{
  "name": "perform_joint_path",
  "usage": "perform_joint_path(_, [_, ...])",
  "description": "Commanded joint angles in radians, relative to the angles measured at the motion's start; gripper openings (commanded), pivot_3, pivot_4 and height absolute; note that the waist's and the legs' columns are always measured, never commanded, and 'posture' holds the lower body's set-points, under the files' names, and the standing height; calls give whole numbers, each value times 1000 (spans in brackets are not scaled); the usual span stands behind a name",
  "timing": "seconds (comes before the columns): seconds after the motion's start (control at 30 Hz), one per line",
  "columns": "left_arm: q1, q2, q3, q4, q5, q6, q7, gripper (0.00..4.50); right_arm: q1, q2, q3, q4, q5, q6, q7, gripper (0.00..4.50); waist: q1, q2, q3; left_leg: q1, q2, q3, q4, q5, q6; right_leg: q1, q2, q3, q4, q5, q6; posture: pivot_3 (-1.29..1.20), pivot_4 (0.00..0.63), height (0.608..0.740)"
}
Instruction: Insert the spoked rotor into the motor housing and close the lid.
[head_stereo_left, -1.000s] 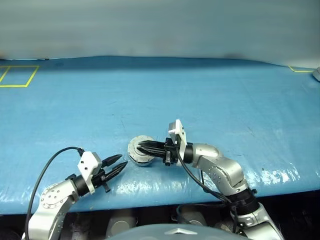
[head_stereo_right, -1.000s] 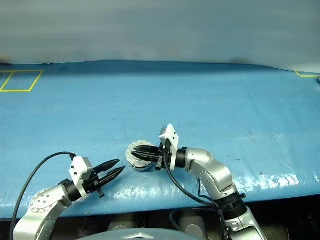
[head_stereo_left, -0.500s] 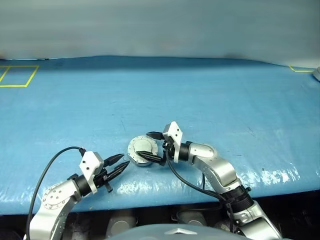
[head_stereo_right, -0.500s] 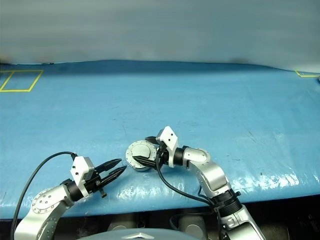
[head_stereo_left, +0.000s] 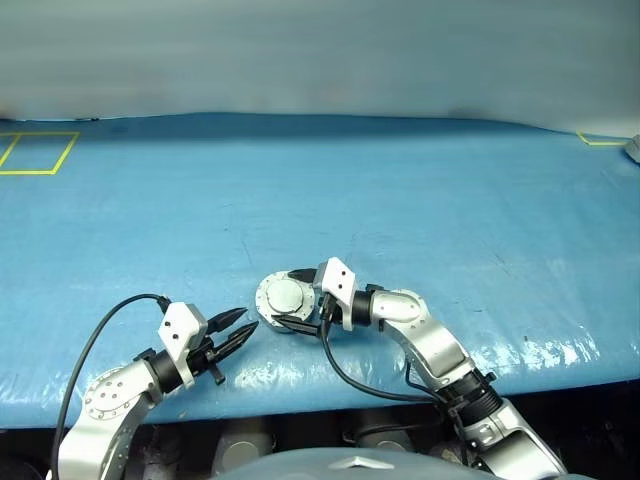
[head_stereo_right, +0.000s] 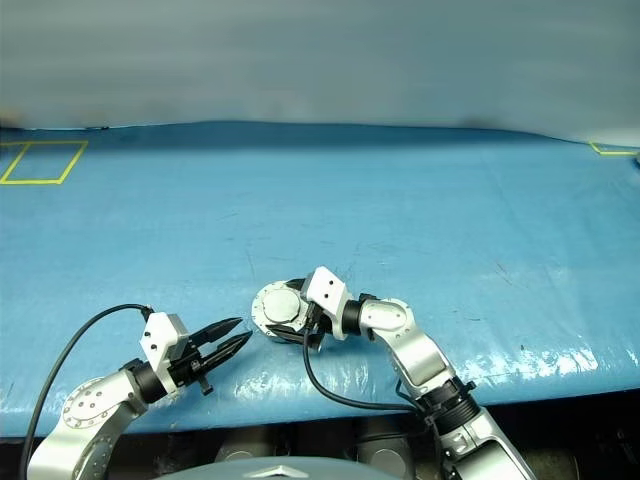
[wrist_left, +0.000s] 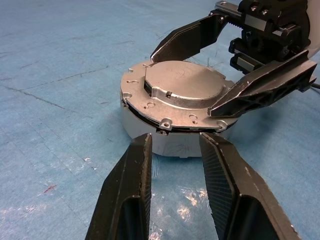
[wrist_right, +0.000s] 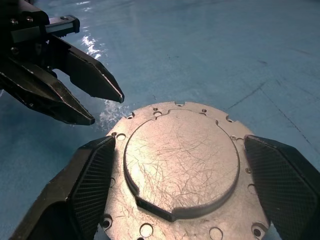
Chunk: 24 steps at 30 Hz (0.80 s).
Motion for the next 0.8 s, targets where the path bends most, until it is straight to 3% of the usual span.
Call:
perform_joint_path(0.03, [2, 3, 15, -53, -10, -1, 7, 1521, 12, 11, 2, 11, 5, 3, 7, 3258, 0, 0, 0, 0, 0, 0, 0, 0, 0, 0, 0, 0, 0, 0, 0, 0, 150, 740])
perform_joint_path(0.07, [2, 3, 15, -53, -11, 0, 7, 1521, 12, 13, 1, 8, 4, 4, 6, 3008, 0, 0, 0, 0, 0, 0, 0, 0, 0, 0, 0, 0, 0, 0, -1, 0, 150, 740])
perform_joint_path(0.8, [-25, 4, 8, -43, -9, 8, 7, 1521, 7, -36, 53, 99, -124, 73, -45, 3003, -1, 1, -2, 7, 0, 0, 0, 0, -1, 2, -2, 0, 0, 0, 0, 0, 150, 740])
